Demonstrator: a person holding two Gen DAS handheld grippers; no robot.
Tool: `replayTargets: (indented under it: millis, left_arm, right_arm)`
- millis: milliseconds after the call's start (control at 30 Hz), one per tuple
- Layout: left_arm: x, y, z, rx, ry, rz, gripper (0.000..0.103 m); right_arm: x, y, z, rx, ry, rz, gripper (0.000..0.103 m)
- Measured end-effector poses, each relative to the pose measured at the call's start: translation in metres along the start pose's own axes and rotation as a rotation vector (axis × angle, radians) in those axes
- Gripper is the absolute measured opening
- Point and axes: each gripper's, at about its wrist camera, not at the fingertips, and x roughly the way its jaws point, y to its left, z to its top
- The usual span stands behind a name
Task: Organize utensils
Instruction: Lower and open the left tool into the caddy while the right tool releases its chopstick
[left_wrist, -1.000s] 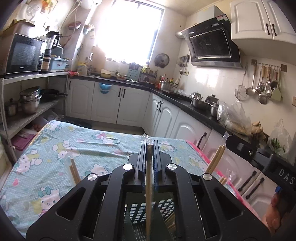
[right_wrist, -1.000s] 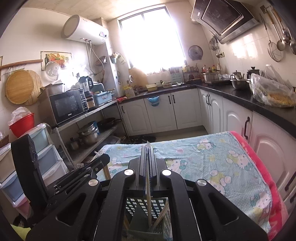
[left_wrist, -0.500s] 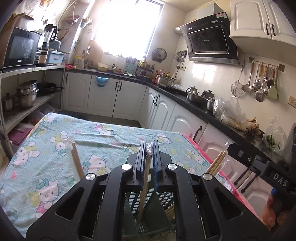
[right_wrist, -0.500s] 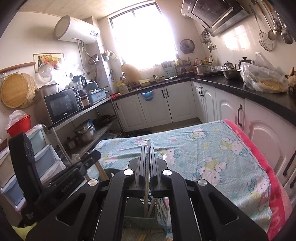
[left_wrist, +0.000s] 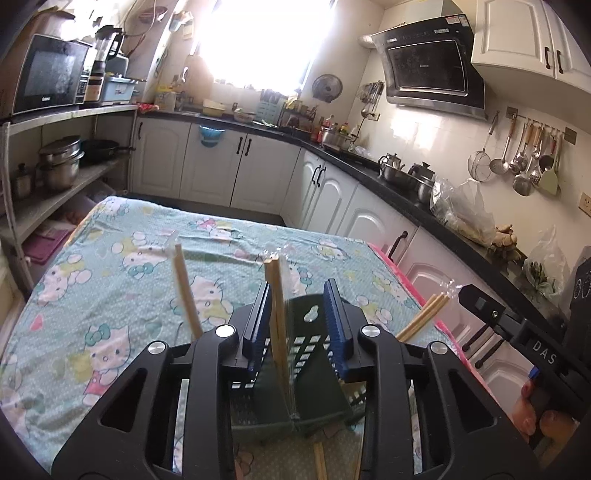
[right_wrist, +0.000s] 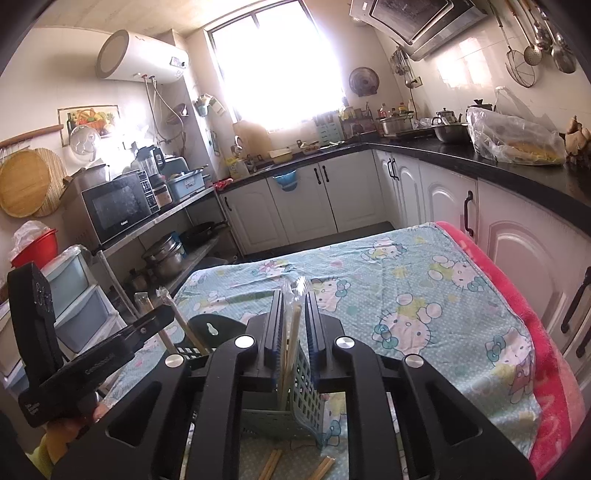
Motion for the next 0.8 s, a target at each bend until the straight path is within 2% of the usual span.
replayTargets:
  millis: [133, 367, 433, 800]
  left_arm:
    - [-0.005, 0.002, -0.004, -0.001, 0.018, -0.005, 0.030]
    - [-0.015, 0.000, -0.009, 0.004, 0.027, -0.014, 0.039]
    - [-0.018, 0.000, -0.011, 0.006, 0.029, -0.014, 0.045]
    - [-0.034, 0.006, -0.021, -0.007, 0.047, -0.019, 0.060]
  right_arm:
    - [-0.001, -0.002, -0.002, 0.003, 0.007, 0.002, 0.021]
    - [-0.004, 0.002, -0.005, -0.011, 0.022, 0.005, 0.028]
    - [-0.005, 0.003, -0.006, -0.016, 0.026, 0.005, 0.030]
    - [-0.012, 0.009, -0.017, -0.035, 0.052, 0.005, 0.035]
